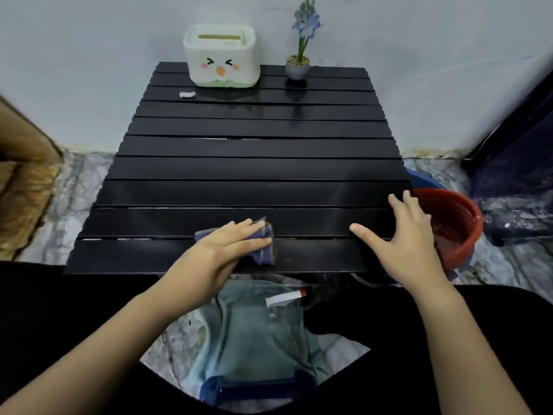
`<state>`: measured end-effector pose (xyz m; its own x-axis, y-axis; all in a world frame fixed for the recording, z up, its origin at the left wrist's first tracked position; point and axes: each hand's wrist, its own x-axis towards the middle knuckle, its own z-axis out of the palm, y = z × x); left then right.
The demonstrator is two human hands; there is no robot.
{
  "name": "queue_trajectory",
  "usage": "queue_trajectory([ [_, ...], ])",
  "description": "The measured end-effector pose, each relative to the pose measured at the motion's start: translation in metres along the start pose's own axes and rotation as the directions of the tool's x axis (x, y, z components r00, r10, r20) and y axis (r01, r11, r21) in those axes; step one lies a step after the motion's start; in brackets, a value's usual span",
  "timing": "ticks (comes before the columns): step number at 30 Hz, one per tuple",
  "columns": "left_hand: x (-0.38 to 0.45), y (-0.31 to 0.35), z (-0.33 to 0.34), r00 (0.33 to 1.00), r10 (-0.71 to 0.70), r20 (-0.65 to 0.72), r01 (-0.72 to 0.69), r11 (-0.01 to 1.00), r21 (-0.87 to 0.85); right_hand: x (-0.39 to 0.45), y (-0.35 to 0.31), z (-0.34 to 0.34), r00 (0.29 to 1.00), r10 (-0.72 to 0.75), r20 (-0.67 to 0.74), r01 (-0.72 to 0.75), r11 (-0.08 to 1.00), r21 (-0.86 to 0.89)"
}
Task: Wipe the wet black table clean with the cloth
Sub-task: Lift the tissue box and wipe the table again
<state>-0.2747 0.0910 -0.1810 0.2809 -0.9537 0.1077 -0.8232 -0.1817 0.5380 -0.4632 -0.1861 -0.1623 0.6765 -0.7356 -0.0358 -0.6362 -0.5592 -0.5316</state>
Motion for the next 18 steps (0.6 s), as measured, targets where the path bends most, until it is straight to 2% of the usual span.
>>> queue_trajectory([
  [4, -0.045, -0.029, -0.03, 0.959, -0.217, -0.183, 0.211, 0.976, -0.052, 0.006, -0.045, 0.033, 0.961, -0.244, 0.133, 0.245, 0.969, 0.002],
  [6, -0.046, -0.034, -0.044, 0.879, -0.361, -0.312, 0.299, 0.926, -0.23, 0.013, -0.067, 0.047, 0.928, -0.332, 0.169, 0.334, 0.943, 0.018],
  [8, -0.033, -0.043, -0.064, 0.769, -0.493, -0.408, 0.338, 0.854, -0.395, 0.025, -0.086, 0.06, 0.906, -0.384, 0.176, 0.383, 0.923, 0.043],
  [10, -0.012, -0.059, -0.087, 0.654, -0.589, -0.475, 0.352, 0.793, -0.498, 0.043, -0.105, 0.07, 0.897, -0.41, 0.164, 0.403, 0.912, 0.074],
  [13, 0.026, -0.097, -0.121, 0.506, -0.697, -0.508, 0.292, 0.692, -0.66, 0.079, -0.137, 0.079, 0.895, -0.423, 0.142, 0.401, 0.902, 0.161],
  [18, 0.101, -0.167, -0.17, 0.421, -0.743, -0.521, 0.26, 0.649, -0.715, 0.166, -0.184, 0.092, 0.921, -0.383, 0.07, 0.337, 0.873, 0.353],
])
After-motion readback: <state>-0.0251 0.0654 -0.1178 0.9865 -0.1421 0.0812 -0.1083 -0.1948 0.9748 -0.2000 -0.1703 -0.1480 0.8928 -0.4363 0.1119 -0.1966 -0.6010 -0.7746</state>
